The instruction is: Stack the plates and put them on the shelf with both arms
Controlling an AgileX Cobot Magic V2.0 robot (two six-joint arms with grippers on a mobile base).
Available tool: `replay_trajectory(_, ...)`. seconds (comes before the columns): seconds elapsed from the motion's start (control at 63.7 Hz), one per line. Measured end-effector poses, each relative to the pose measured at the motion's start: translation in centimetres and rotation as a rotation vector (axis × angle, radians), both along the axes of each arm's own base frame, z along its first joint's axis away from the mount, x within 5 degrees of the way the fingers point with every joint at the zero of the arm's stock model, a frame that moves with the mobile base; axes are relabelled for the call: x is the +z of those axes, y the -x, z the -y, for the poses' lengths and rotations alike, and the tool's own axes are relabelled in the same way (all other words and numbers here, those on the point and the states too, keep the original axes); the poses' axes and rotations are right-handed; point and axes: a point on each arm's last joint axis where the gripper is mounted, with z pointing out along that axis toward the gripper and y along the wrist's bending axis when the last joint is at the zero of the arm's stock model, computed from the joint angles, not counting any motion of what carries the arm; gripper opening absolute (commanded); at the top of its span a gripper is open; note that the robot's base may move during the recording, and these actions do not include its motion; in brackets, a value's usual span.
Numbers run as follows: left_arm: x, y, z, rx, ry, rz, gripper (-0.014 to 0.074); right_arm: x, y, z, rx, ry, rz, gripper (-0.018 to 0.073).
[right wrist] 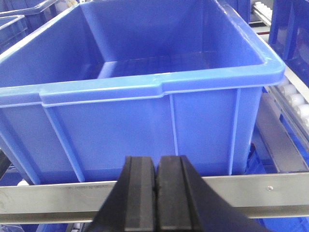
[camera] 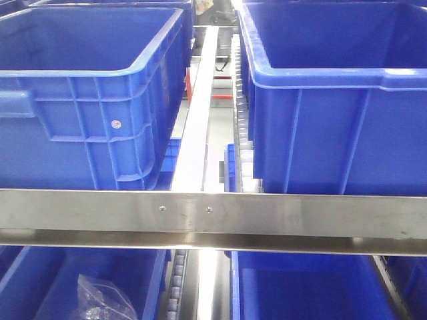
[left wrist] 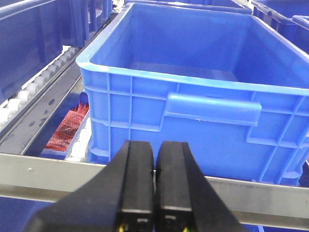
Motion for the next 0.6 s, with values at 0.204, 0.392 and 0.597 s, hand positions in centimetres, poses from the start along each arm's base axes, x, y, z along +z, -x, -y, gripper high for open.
replay_trajectory(0.204, -0.03, 0.0, 0.0, 0.0, 0.002, -0.004, 0.0094, 0.0, 0.0, 0.0, 0.0, 0.0, 0.0, 0.0056)
replay_trajectory(0.392, -0.05, 0.0, 0.0, 0.0, 0.003, -0.006, 0.0094, 0.0, 0.0, 0.0, 0.0, 0.0, 0.0, 0.0056)
replay_trajectory(0.597, -0.05, 0.0, 0.0, 0.0, 0.003, -0.006, 0.0094, 0.0, 0.0, 0.0, 0.0, 0.0, 0.0, 0.0056)
